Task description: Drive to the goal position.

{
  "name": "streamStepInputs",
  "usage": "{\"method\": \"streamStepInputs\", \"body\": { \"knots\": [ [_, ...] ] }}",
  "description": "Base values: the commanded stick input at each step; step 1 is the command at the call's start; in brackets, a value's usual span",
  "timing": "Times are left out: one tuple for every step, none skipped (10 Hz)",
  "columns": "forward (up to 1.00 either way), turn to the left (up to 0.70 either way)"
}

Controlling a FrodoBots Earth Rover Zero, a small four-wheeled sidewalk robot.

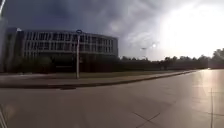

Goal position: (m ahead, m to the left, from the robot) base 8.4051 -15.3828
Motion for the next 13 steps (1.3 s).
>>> {"method": "streamStepInputs", "body": {
  "knots": [
    [0.7,0.0],
    [0.7,0.0],
    [0.7,0.0],
    [0.7,0.0],
    [0.7,0.0],
    [0.7,0.0],
    [0.7,0.0],
    [0.7,0.0],
    [0.7,0.0],
    [0.7,0.0],
    [0.7,0.0],
    [0.7,0.0],
    [0.7,0.0]
  ]
}}
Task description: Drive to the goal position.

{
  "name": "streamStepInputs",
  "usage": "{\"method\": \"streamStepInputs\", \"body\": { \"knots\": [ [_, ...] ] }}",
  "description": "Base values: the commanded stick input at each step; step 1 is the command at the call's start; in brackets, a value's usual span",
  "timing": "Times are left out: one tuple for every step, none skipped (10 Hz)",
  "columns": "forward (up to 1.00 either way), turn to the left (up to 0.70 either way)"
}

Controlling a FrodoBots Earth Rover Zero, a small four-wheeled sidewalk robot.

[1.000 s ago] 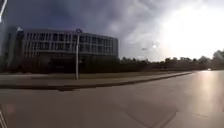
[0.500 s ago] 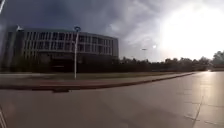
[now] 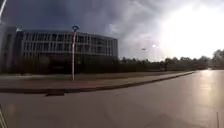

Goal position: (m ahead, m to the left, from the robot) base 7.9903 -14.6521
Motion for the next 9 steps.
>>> {"method": "streamStepInputs", "body": {
  "knots": [
    [0.7,0.0],
    [0.7,0.0],
    [0.7,0.0],
    [0.7,-0.12],
    [0.7,-0.26],
    [0.7,-0.35],
    [0.7,-0.35],
    [0.7,-0.35],
    [0.7,-0.31]
  ]
}}
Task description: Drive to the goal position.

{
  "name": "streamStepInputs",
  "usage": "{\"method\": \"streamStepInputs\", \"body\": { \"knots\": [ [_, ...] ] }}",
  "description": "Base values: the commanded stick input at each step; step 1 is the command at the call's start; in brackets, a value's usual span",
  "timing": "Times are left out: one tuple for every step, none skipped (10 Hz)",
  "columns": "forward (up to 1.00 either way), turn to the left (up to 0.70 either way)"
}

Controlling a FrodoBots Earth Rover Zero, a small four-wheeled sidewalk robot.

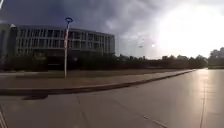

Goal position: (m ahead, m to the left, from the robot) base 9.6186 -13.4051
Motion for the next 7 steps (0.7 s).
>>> {"method": "streamStepInputs", "body": {
  "knots": [
    [0.7,-0.01],
    [0.7,0.0],
    [0.7,0.0],
    [0.7,0.0],
    [0.7,0.0],
    [0.7,0.0],
    [0.7,0.0]
  ]
}}
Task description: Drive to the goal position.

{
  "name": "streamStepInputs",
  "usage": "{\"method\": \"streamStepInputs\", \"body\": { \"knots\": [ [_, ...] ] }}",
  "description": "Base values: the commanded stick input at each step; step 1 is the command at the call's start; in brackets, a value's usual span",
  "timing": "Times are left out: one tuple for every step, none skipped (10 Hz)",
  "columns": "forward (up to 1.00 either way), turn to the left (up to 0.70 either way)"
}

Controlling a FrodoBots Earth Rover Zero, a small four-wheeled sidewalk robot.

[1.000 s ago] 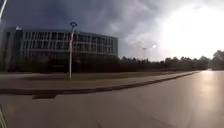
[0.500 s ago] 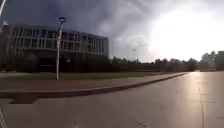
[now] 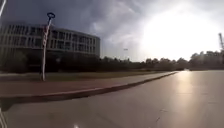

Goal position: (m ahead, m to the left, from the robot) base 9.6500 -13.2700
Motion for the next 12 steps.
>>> {"method": "streamStepInputs", "body": {
  "knots": [
    [0.7,0.0],
    [0.7,0.0],
    [0.7,0.0],
    [0.7,-0.05],
    [0.7,-0.35],
    [0.7,-0.35],
    [0.7,-0.35],
    [0.7,-0.35],
    [0.7,-0.35],
    [0.7,-0.35],
    [0.7,-0.35],
    [0.7,-0.35]
  ]
}}
